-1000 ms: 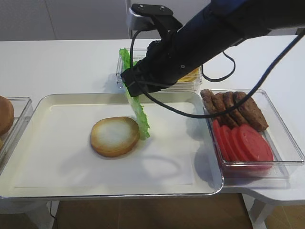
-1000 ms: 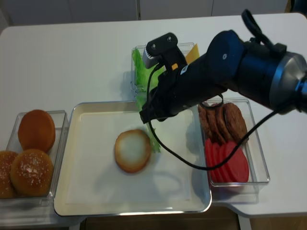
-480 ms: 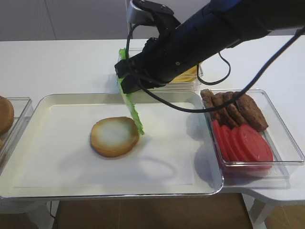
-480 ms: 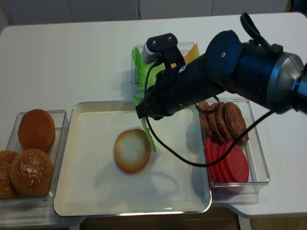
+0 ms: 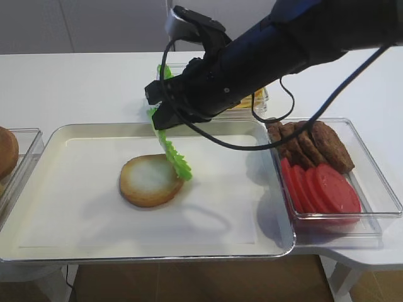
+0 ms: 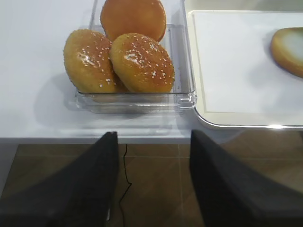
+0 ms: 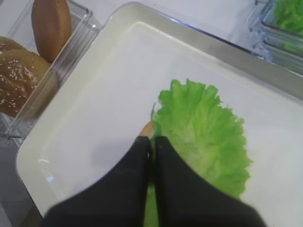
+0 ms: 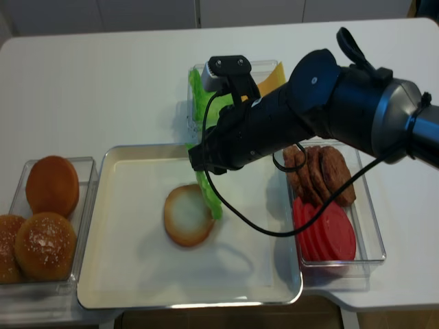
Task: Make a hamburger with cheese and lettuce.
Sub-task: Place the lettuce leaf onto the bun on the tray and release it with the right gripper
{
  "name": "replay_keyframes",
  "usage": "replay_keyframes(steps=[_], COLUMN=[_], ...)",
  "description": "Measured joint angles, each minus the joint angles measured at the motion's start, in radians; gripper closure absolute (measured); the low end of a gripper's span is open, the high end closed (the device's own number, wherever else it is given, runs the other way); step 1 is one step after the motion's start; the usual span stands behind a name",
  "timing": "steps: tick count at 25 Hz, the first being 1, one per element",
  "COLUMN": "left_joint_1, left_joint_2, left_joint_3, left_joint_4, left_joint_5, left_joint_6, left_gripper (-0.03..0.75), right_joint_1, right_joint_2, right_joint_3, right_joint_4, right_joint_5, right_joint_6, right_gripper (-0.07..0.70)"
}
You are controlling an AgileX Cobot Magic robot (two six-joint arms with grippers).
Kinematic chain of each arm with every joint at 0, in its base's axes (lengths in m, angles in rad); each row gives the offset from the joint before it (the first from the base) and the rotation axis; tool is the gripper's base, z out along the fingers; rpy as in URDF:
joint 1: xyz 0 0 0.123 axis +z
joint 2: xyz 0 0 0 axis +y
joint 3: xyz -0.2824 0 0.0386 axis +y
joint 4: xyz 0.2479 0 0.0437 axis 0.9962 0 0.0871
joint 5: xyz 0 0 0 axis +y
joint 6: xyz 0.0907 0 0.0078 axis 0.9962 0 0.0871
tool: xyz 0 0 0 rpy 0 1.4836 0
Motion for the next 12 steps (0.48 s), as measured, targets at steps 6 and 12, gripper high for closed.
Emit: replay_keyframes(steps=[6,12], left_joint_1=[0.0,0.0], left_joint_2=[0.0,0.0], left_joint_3=[0.0,0.0], left_joint_4=[0.0,0.0], left_joint_5=[0.0,0.0], left_joint_6=[0.0,0.0], left_gripper=[0.353,0.353], right_joint_1=[0.0,0.0], right_joint_2=[0.02,0.044], right_joint_3=[0.0,0.0], right_joint_4=[0.082,0.111], right_joint_5=[0.015,0.047], right_joint_6=[-0.035,-0.037], right_gripper=[0.615,0.615])
